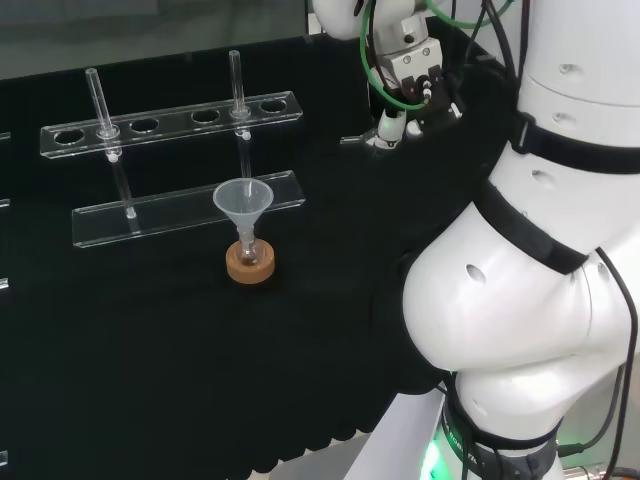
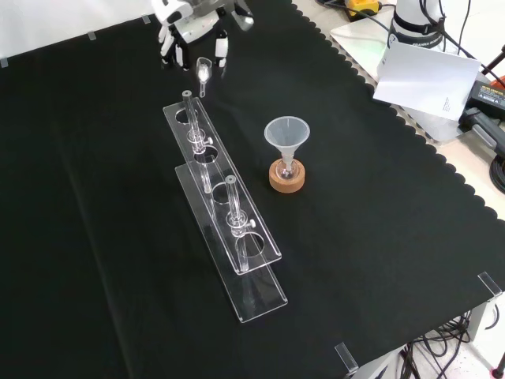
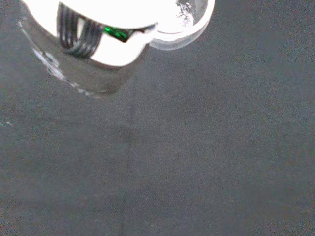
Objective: Pour all the NaCl from the weighing funnel into the round-bottom flask.
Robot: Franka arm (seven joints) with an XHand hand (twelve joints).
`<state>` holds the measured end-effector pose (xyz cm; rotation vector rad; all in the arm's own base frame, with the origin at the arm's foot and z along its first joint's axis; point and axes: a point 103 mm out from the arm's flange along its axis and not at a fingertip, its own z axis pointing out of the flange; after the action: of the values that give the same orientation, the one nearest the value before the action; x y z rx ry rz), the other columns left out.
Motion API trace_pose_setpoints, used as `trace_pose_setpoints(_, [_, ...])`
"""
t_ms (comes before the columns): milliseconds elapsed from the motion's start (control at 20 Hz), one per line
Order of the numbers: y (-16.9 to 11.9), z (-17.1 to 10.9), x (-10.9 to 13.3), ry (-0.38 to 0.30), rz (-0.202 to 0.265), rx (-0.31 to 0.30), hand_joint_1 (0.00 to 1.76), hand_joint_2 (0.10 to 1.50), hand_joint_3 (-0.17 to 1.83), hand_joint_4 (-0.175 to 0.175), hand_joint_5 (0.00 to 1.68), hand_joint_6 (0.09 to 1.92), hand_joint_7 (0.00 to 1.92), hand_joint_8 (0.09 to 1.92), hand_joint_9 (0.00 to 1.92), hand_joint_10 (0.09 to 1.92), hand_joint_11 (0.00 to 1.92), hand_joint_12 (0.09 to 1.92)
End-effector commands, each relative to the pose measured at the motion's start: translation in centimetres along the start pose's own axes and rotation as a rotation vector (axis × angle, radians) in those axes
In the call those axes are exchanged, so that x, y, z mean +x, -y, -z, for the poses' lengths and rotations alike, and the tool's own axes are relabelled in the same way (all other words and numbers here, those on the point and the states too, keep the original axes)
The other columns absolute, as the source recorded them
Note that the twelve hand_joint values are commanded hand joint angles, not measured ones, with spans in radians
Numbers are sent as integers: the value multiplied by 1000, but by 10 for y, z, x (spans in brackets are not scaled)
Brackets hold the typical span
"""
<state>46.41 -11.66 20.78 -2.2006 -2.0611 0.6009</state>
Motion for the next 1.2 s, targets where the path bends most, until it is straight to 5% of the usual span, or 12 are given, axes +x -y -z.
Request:
trace_pose_setpoints(50, [39, 12, 13, 11, -29, -3, 1121, 660, 633, 175, 1294, 626, 571, 630, 896, 411, 707, 1145])
trace_pose_setpoints(1200, [107, 52, 83, 89, 23, -23, 1121, 660, 635, 175, 1290, 635, 574, 638, 900, 406, 714, 1140])
